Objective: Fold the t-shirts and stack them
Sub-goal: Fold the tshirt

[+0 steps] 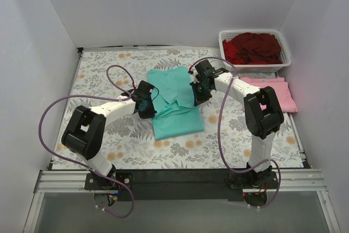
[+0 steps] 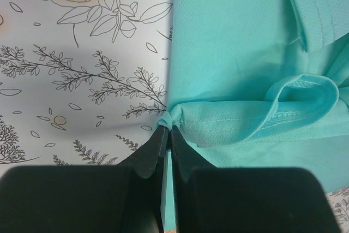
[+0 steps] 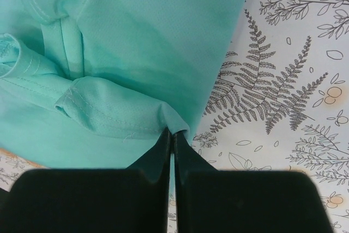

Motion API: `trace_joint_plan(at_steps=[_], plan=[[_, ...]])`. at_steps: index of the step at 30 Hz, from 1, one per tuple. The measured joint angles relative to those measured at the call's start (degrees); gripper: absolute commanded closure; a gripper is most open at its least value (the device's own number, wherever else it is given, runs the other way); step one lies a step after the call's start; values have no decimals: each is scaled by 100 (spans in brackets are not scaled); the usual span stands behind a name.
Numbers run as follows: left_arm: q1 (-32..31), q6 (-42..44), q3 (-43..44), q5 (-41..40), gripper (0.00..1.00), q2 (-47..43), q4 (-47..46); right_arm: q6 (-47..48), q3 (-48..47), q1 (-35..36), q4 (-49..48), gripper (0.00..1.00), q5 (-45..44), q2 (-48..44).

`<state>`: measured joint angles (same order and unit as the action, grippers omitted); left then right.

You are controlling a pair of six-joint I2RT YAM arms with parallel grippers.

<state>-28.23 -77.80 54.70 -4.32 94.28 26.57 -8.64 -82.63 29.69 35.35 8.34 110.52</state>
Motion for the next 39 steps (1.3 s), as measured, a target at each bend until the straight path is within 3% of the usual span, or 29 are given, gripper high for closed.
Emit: trace_joint_plan(at_steps=[11, 25, 33, 39], plan=[[0, 144, 4, 210, 100, -868, 50, -66, 330, -2, -79, 99, 299, -737], [2, 175, -33, 1250, 100, -1932, 763, -315, 1394, 0, -81, 99, 968, -2055], [26, 245, 817, 1097, 100, -1797, 1246, -323, 774, -31, 87, 99, 984, -2041], [389, 350, 1241, 883, 100, -1342, 809, -280, -219, -339, 11, 99, 1008, -1462]])
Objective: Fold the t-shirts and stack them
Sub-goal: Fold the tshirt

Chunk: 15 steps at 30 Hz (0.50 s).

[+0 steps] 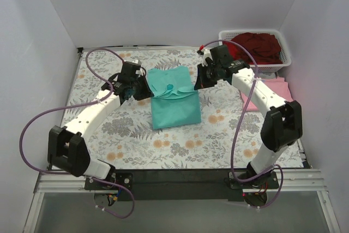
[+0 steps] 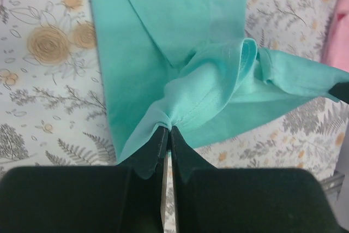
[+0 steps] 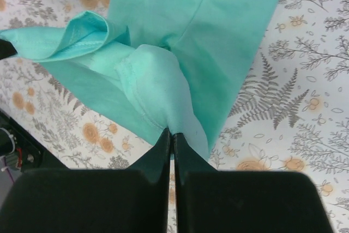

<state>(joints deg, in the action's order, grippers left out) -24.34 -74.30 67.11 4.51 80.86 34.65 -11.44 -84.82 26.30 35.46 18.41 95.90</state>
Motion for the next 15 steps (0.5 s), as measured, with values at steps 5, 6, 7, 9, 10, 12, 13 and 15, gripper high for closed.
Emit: trace_joint_plan(at_steps=[5, 6, 7, 9, 10, 12, 13, 15], plan=[[306, 63, -236, -68, 100, 660, -529, 129, -389, -175, -98, 99, -2, 942], [348, 72, -313, -70, 100, 787, -608, 146, -404, -188, -114, 99, -2, 1121], [378, 87, -385, -70, 100, 881, -675, 166, -404, -197, -111, 99, -2, 1281], [413, 111, -522, -68, 100, 1016, -791, 203, -402, -210, -114, 99, 0, 1519], [428, 127, -586, -66, 100, 1049, -850, 223, -402, -219, -111, 99, 0, 1596], [442, 166, -669, -61, 100, 1075, -977, 243, -402, -223, -129, 99, 0, 1648], [446, 192, -680, -52, 100, 1078, -1023, 247, -402, -223, -146, 99, 2, 1650], [448, 254, -684, -31, 100, 1102, -1185, 254, -402, -225, -221, 99, 4, 1650]])
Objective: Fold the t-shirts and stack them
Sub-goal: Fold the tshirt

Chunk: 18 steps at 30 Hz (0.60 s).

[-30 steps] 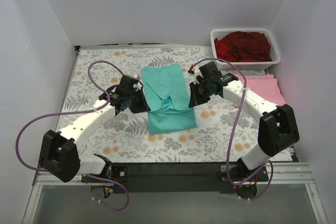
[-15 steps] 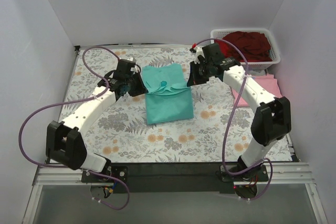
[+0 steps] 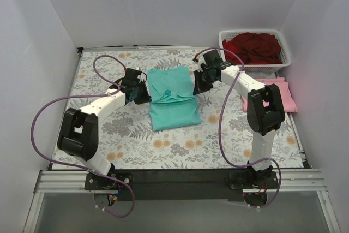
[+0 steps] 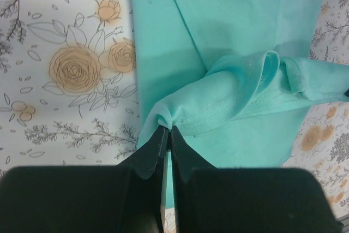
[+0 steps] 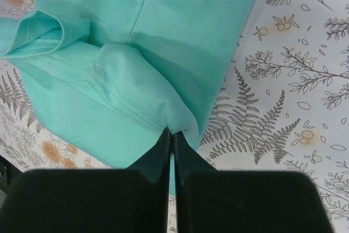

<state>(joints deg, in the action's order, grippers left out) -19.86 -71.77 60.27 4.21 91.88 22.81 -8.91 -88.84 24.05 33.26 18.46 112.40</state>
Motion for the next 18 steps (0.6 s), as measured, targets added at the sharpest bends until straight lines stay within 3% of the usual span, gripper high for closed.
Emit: trace_joint_plan(at_steps=[4, 8, 10, 12, 14, 18], plan=[[4, 116, 0, 31, 100, 247, -302, -2, 0, -11, -120, 99, -4, 90], [4, 208, 0, 31, 95, 544, -415, -57, 0, -28, -190, 87, -61, 236], [4, 256, 0, 28, 91, 636, -463, -101, 0, -37, -192, 86, -131, 275], [4, 315, 0, 28, 87, 671, -501, -157, -2, -37, -192, 75, -229, 278], [4, 391, 0, 15, 77, 671, -533, -186, -33, -42, -208, 63, -374, 278], [4, 516, -4, -39, 52, 568, -549, -278, 37, -42, -245, 55, -678, 160]])
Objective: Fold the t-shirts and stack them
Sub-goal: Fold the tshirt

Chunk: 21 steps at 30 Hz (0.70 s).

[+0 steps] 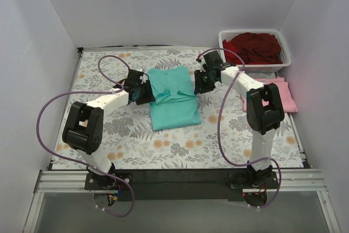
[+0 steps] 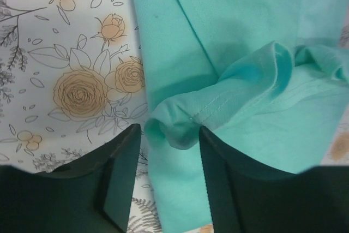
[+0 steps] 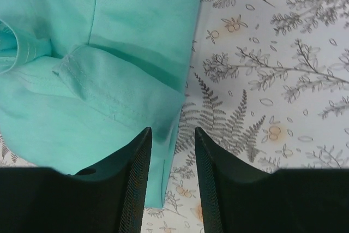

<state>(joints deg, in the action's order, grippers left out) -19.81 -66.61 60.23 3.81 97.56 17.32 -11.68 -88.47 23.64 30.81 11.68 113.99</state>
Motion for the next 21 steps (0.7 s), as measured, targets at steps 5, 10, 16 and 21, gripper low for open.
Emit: trace_joint_plan(at_steps=[5, 10, 16, 21], plan=[[-28, -55, -420, -24, 45, -881, -55, -33, 815, -2, -175, 56, -35, -890], [-197, -343, -1071, 66, 45, -2063, -55, -184, 2024, -7, -717, 58, 431, -1862], [-439, -721, -1720, 422, 46, -2450, -13, -481, 3230, -4, -1261, 58, 870, -2046], [-485, -852, -1818, 564, 47, -2190, 50, -662, 3576, -7, -1668, 59, 1067, -1987]])
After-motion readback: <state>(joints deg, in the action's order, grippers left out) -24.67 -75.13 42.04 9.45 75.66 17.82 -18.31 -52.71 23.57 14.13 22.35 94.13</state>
